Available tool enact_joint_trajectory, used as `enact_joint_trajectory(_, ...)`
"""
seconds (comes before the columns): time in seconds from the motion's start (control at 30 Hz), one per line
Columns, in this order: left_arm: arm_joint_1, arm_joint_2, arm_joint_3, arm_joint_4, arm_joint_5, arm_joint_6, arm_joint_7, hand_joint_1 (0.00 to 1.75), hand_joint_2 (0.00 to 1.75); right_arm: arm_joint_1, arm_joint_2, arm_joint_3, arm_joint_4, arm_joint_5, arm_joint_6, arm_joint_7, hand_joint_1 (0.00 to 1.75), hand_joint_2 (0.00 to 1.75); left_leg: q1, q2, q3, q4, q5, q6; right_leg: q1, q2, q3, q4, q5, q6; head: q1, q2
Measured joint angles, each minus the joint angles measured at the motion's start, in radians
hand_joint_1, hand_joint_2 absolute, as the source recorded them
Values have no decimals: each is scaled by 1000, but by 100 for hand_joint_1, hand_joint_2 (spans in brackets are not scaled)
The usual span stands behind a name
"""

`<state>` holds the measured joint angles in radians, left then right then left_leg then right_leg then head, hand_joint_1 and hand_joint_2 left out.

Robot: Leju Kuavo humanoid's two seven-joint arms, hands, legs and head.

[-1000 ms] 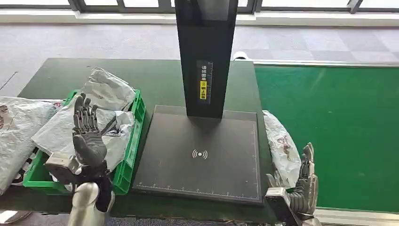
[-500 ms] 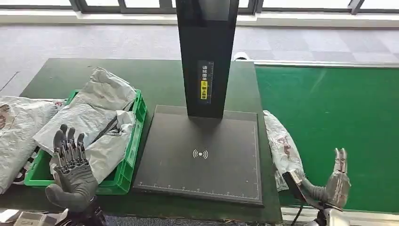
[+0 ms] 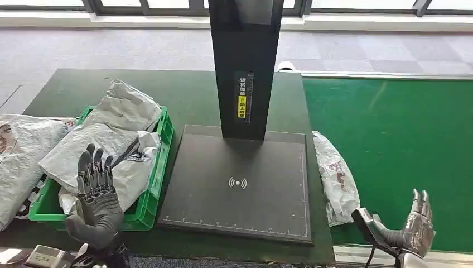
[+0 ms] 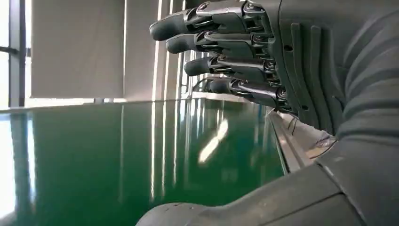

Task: Moved the parcel from conveyor to table for the left to box.

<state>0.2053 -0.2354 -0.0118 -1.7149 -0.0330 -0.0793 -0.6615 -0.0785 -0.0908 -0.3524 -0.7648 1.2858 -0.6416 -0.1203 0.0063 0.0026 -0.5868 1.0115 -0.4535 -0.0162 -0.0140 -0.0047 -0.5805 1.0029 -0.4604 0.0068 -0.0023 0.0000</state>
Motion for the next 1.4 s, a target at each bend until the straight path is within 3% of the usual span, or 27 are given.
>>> enact_joint_trajectory(0.23,-35,-3,-4,35,-43,65,-3,0,0,-126,29,-3,184,-98,11,-167,0,0,0,1,1,0,2,-1,0,2,0,1,2,0,0,0)
enact_joint_trajectory(0.37,-42,-5,-4,47,-48,89,-3,0,0,-183,50,-3,255,-134,29,-194,0,0,0,0,0,0,3,0,0,0,0,1,2,0,0,0)
enact_joint_trajectory(0.4,-43,-5,-4,49,-48,96,-3,0,0,-195,52,-3,267,-151,34,-207,0,175,0,0,0,0,3,0,0,0,0,1,2,0,0,0)
enact_joint_trajectory(0.63,-49,-4,-10,57,-49,161,-3,0,0,-236,60,-20,310,-391,81,-356,0,175,0,-1,0,0,3,0,0,0,0,1,2,0,0,0)
enact_joint_trajectory(0.8,-49,-3,-19,57,-50,171,-3,0,0,-242,57,-31,314,-423,95,-370,0,175,0,0,0,0,3,0,0,0,0,1,2,0,0,0)
enact_joint_trajectory(0.97,-52,0,-28,61,-50,171,-4,0,0,-247,44,-32,349,-366,274,-145,0,175,0,-1,0,0,3,0,0,-1,0,0,2,0,0,0)
enact_joint_trajectory(1.2,-51,7,-31,67,-56,183,-4,0,0,-271,39,-21,392,-329,389,-77,0,175,1,0,6,0,2,0,2,1,6,-2,1,1,0,0)
enact_joint_trajectory(1.23,-51,8,-33,68,-59,188,-4,0,0,-273,39,-19,396,-328,399,-75,44,175,2,0,7,0,1,1,2,2,7,-3,1,1,0,0)
enact_joint_trajectory(1.27,-51,8,-36,68,-60,191,-4,0,0,-275,39,-17,399,-328,407,-74,51,175,3,1,8,0,0,1,2,2,9,-4,1,1,0,0)
enact_joint_trajectory(1.4,-46,10,-47,67,-60,216,-4,0,0,-279,51,-4,409,-335,442,-112,51,175,3,1,10,0,1,2,3,2,14,-6,1,2,0,0)
